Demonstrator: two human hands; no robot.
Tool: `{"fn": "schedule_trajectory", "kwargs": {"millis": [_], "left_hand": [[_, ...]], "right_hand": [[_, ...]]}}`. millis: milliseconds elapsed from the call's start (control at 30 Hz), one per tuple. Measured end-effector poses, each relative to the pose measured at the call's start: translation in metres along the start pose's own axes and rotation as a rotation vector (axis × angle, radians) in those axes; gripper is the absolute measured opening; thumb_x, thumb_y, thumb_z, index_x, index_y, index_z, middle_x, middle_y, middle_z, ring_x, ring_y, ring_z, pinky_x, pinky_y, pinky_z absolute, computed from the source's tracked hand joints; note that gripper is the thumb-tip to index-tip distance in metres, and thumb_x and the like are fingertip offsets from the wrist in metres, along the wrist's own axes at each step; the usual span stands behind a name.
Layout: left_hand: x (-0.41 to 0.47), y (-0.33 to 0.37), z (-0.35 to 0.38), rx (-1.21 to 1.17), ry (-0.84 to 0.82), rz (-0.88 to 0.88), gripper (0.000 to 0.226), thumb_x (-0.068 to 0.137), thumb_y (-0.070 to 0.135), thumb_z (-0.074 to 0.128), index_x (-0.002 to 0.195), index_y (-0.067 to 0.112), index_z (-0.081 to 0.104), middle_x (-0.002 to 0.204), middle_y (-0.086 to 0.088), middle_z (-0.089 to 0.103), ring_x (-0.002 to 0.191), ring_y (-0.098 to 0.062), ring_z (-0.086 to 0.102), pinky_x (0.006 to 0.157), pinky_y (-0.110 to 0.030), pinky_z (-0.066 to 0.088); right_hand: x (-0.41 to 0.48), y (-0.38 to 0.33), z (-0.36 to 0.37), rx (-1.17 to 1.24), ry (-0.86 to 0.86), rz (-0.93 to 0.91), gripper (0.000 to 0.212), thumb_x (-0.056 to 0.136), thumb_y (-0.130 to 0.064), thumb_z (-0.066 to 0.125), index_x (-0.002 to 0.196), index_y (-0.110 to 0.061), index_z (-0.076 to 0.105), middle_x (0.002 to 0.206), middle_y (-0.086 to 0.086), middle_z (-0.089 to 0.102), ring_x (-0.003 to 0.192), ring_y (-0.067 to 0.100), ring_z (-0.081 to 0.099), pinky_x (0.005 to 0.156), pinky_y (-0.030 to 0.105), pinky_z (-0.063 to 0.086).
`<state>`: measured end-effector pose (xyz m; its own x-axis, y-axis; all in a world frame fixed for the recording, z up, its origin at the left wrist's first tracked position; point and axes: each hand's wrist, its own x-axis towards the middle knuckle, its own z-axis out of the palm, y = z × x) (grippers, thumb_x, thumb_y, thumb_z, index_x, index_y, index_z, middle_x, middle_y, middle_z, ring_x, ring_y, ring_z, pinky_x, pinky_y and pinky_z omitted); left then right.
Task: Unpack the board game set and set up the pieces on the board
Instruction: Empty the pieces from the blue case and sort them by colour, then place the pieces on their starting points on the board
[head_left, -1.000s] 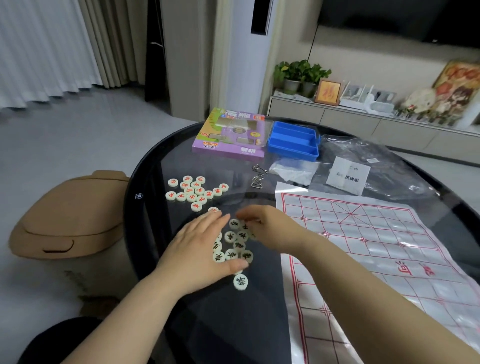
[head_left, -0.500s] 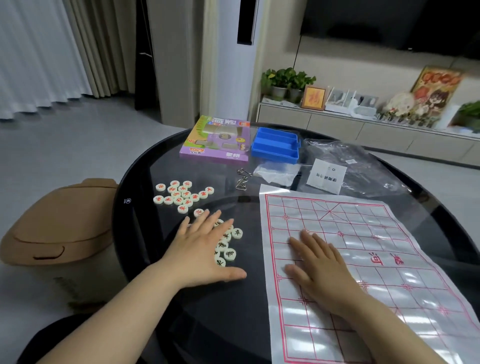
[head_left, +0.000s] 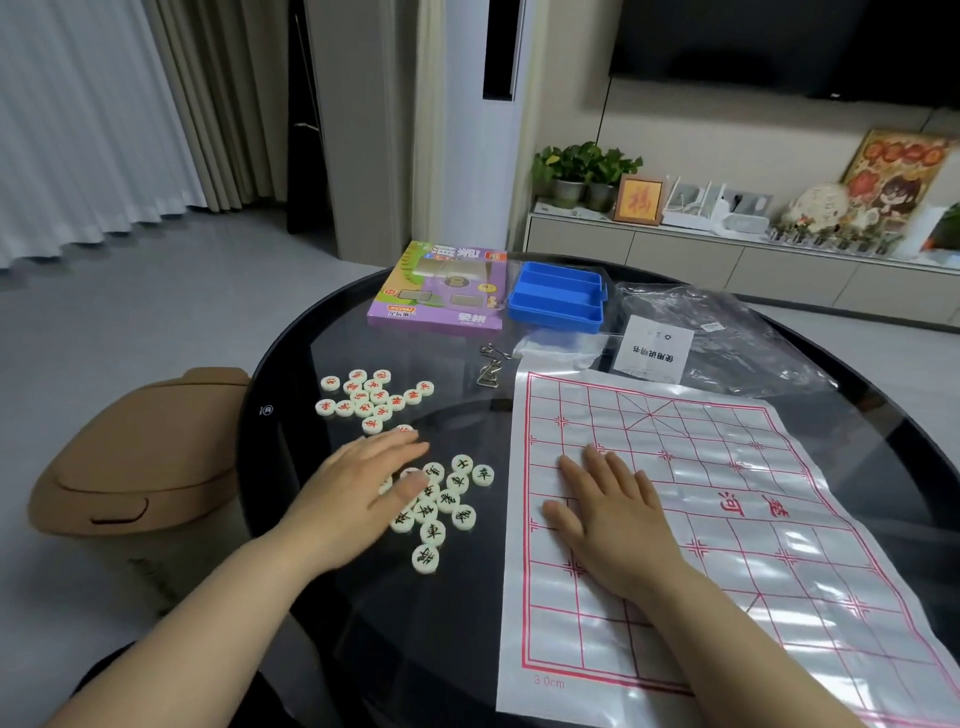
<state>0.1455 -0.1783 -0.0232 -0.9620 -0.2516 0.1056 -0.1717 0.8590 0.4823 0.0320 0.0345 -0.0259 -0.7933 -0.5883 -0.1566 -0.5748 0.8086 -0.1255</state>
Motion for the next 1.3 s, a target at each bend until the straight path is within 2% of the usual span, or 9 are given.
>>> {"fn": "schedule_trajectory", "kwargs": {"millis": [100, 233, 367, 533, 633, 800, 900, 1167, 1300], "left_hand": [[0.011, -0.005, -0.004, 0.049, -0.093, -0.016, 0.118, 0.050, 0.092, -0.008, 0.138, 0.026, 0.034, 0.149, 0.012, 0.023, 0.134, 0.002, 0.014, 0.107, -0.018, 0.007], [0.021, 0.000, -0.005, 0.160, -0.168, -0.030, 0.050, 0.096, 0.043, 0.025, 0.142, 0.022, 0.026, 0.153, 0.009, 0.010, 0.141, -0.008, 0.005, 0.112, -0.024, 0.005], [0.032, -0.001, -0.005, 0.233, -0.128, -0.069, 0.050, 0.097, 0.040, 0.025, 0.143, 0.019, 0.024, 0.154, 0.007, 0.009, 0.141, -0.009, 0.005, 0.112, -0.025, 0.004], [0.033, -0.001, -0.002, 0.203, -0.023, -0.072, 0.047, 0.097, 0.036, 0.027, 0.142, 0.021, 0.027, 0.153, 0.006, 0.015, 0.141, -0.009, 0.008, 0.111, -0.023, 0.000], [0.022, 0.001, -0.001, 0.093, 0.099, -0.047, 0.043, 0.096, 0.031, 0.034, 0.138, 0.021, 0.035, 0.150, 0.005, 0.023, 0.140, -0.010, 0.014, 0.111, -0.023, 0.001], [-0.019, 0.001, 0.002, -0.115, 0.234, -0.090, 0.040, 0.090, 0.024, 0.049, 0.129, 0.018, 0.049, 0.139, 0.007, 0.039, 0.133, -0.014, 0.028, 0.113, -0.030, 0.015], [-0.039, -0.004, 0.001, -0.229, 0.308, -0.159, 0.039, 0.085, 0.019, 0.057, 0.124, 0.018, 0.053, 0.125, 0.015, 0.041, 0.121, -0.007, 0.035, 0.101, -0.030, 0.030], [-0.052, -0.014, 0.007, -0.265, 0.352, -0.218, 0.033, 0.080, 0.012, 0.066, 0.112, 0.014, 0.062, 0.108, 0.010, 0.051, 0.110, -0.011, 0.044, 0.094, -0.024, 0.028], [-0.052, -0.016, 0.006, -0.269, 0.349, -0.195, 0.044, 0.069, 0.035, 0.059, 0.108, 0.018, 0.064, 0.104, 0.012, 0.052, 0.105, -0.009, 0.045, 0.094, -0.025, 0.028]], "right_hand": [[0.000, -0.001, 0.001, 0.019, 0.024, -0.004, 0.075, 0.077, -0.065, -0.006, 0.145, -0.033, 0.002, 0.156, -0.003, -0.009, 0.143, 0.018, -0.010, 0.115, 0.036, -0.007], [0.000, -0.002, 0.002, 0.021, 0.043, 0.002, 0.103, 0.048, -0.064, -0.020, 0.144, -0.034, 0.003, 0.156, -0.004, -0.008, 0.144, 0.017, -0.009, 0.115, 0.036, -0.006], [0.001, -0.002, 0.002, 0.041, 0.049, 0.006, 0.081, 0.069, -0.060, -0.003, 0.145, -0.033, 0.003, 0.156, -0.003, -0.008, 0.143, 0.017, -0.010, 0.115, 0.036, -0.007], [0.002, -0.003, 0.005, 0.064, 0.059, 0.006, 0.096, 0.057, -0.065, -0.014, 0.145, -0.032, 0.004, 0.156, -0.002, -0.007, 0.143, 0.018, -0.009, 0.115, 0.037, -0.007], [0.004, -0.003, 0.006, 0.091, 0.052, 0.012, 0.083, 0.069, -0.062, -0.002, 0.145, -0.031, 0.006, 0.156, -0.001, -0.006, 0.144, 0.019, -0.009, 0.115, 0.039, -0.007], [0.002, -0.002, 0.002, 0.153, 0.087, -0.019, 0.058, 0.092, -0.053, 0.024, 0.143, -0.027, 0.017, 0.156, -0.001, 0.004, 0.144, 0.019, -0.001, 0.116, 0.038, -0.002], [0.002, 0.000, -0.001, 0.262, 0.164, -0.043, 0.053, 0.093, -0.041, 0.041, 0.141, -0.023, 0.028, 0.153, -0.001, 0.019, 0.142, 0.016, 0.013, 0.115, 0.031, 0.007], [-0.013, -0.034, -0.023, 0.410, 0.163, -0.227, 0.036, 0.085, -0.027, 0.061, 0.120, -0.019, 0.056, 0.127, -0.002, 0.050, 0.117, 0.014, 0.042, 0.092, 0.017, 0.030], [-0.011, -0.058, -0.017, 0.415, 0.101, -0.268, 0.040, 0.081, -0.031, 0.065, 0.117, -0.018, 0.057, 0.117, 0.000, 0.052, 0.097, 0.010, 0.042, 0.081, 0.017, 0.033]]}}
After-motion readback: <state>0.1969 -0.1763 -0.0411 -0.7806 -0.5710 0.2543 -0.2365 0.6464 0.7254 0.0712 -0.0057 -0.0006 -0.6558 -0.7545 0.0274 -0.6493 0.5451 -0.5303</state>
